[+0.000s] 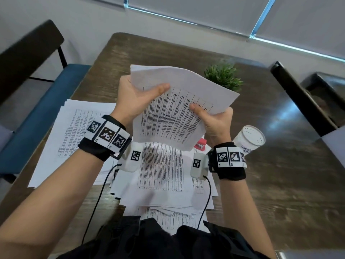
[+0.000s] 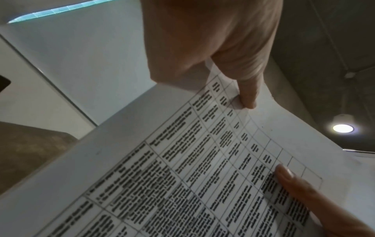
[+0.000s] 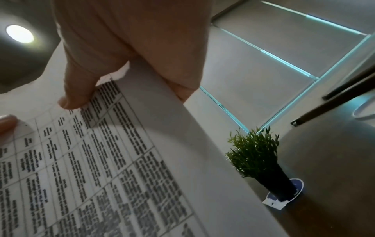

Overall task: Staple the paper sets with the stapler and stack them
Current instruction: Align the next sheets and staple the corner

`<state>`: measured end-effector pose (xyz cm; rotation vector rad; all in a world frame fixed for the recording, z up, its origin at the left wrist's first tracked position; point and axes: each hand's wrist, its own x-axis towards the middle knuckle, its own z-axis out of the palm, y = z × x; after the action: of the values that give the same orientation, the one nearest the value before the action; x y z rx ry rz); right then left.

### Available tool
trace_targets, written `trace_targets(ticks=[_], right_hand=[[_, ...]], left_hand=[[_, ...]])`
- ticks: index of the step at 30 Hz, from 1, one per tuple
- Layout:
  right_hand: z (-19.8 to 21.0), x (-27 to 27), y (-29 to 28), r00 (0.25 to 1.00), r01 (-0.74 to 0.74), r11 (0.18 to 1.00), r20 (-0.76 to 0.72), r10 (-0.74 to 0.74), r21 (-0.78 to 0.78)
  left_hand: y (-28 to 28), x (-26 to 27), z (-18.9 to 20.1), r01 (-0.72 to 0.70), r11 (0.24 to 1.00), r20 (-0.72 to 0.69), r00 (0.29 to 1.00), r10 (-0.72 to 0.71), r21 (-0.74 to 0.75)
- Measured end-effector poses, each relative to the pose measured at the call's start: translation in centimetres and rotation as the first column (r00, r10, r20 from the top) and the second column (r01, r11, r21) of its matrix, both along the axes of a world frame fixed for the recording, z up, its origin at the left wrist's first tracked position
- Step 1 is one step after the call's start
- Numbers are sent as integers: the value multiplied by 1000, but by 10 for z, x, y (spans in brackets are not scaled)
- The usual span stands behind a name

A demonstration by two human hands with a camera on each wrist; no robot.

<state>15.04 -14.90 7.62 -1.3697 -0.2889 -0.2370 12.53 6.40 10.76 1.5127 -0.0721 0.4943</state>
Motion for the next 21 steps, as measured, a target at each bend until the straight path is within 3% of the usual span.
trace_targets(ticks=[6, 9, 12, 16, 21], right_hand=[[-68, 7, -1, 989, 40, 940, -123, -86, -339], [-95, 4, 1, 950, 66, 934, -265, -167, -351], [-106, 2, 4, 936, 81, 951, -304, -176, -300], [-101, 11, 8, 912, 85, 960, -366, -183, -268], [-91, 53, -8, 901, 123, 877, -318, -295, -464]], left_hand=[[2, 10, -72, -33, 991, -287, 955, 70, 133], [3, 8, -109, -21, 989, -369, 927, 75, 147], [-1, 2, -134, -7, 982, -420, 904, 86, 187], [-3, -1, -143, -13, 965, -460, 877, 137, 262], [24, 3, -134, 116, 927, -561, 820, 114, 358]])
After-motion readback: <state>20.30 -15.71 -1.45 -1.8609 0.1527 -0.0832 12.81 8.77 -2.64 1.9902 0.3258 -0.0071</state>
